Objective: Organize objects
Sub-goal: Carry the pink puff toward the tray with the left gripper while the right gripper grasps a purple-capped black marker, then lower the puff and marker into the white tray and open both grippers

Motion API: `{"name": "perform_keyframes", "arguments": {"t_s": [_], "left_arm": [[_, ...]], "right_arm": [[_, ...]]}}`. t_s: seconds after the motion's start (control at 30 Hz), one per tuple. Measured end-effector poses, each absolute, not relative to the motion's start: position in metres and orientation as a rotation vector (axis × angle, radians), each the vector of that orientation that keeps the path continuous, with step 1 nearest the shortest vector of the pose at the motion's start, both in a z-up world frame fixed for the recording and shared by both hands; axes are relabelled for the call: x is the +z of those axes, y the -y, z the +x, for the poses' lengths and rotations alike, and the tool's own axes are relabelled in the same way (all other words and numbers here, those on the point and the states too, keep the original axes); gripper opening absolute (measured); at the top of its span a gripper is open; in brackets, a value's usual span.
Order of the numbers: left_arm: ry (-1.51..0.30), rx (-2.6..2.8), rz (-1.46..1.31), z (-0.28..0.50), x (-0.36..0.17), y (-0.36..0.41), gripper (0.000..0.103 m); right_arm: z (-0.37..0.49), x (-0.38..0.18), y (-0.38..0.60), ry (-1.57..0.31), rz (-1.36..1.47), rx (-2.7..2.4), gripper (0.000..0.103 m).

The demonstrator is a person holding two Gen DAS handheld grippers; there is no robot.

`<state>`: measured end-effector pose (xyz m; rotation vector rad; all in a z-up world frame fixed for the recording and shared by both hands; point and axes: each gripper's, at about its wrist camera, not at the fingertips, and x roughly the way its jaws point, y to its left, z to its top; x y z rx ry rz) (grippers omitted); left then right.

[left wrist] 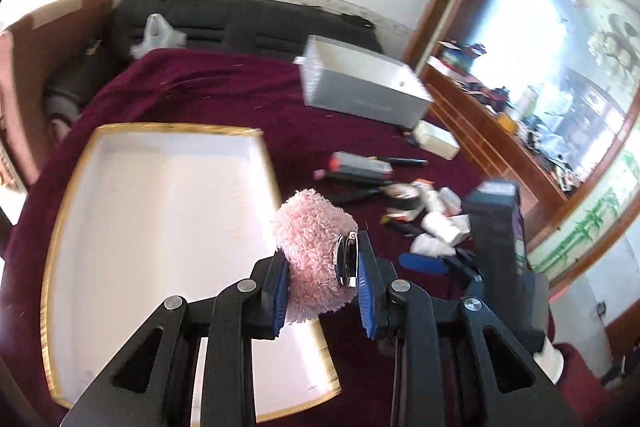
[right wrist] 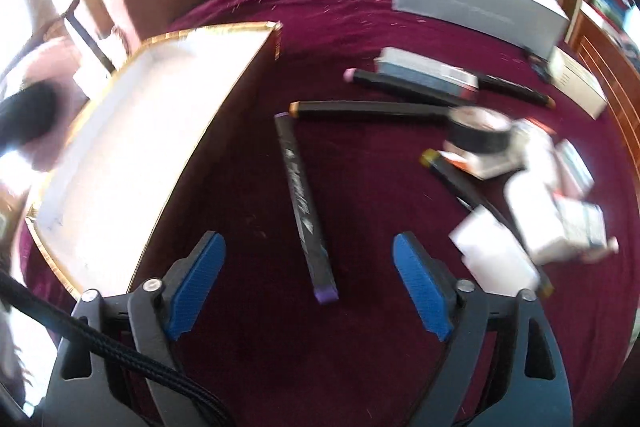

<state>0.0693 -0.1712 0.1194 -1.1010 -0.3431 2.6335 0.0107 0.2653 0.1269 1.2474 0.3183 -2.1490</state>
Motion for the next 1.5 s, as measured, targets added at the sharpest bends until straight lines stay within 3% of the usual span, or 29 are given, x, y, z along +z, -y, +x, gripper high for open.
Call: {"name": "perform_keyframes", "arguments": {"t_s": [0.1, 0.17, 0.27, 0.47, 0.67, 0.8, 0.93, 1.1, 1.5], "left_arm": [[0.382, 2.642, -1.136, 0.074, 0.110, 0.189, 0.025], [0.404, 2.642, -1.145, 0.074, 0.108, 0.196, 0.025], [0.417, 2.647, -1.125, 0.078, 0.110, 0.204, 0.025], [0.396, 2.668, -1.022, 0.095, 0.140, 0.220, 0.025], [0.291, 2.702, -0.884, 0.107, 0.203, 0.242, 0.025], [0.173, 2.739, -0.843, 0.092, 0.253, 0.253, 0.025], [-0.022, 2.794, -0.852, 0.064, 0.279, 0.251, 0.025], [-0.029, 2.812, -0.878, 0.044, 0.251, 0.260, 0.025], [0.140, 2.751, -1.213, -0.020, 0.096, 0.272, 0.025]], "right_arm": [[0.003, 0.112, -0.241, -0.377, 1.296, -2.106, 0.048], [-0.001, 0.102, -0.231, -0.436, 1.308, -2.130, 0.041], [-0.001, 0.105, -0.229, -0.443, 1.316, -2.158, 0.013], [0.013, 0.138, -0.255, -0.250, 1.298, -2.159, 0.013], [0.043, 0.240, -0.277, -0.049, 1.107, -2.149, 0.013], [0.049, 0.312, -0.264, -0.039, 0.992, -2.123, 0.013], [0.044, 0.348, -0.224, -0.126, 0.971, -2.090, 0.013], [0.038, 0.319, -0.177, -0.150, 1.028, -2.024, 0.013], [-0.006, 0.166, -0.149, -0.123, 1.317, -1.980, 0.013]]}}
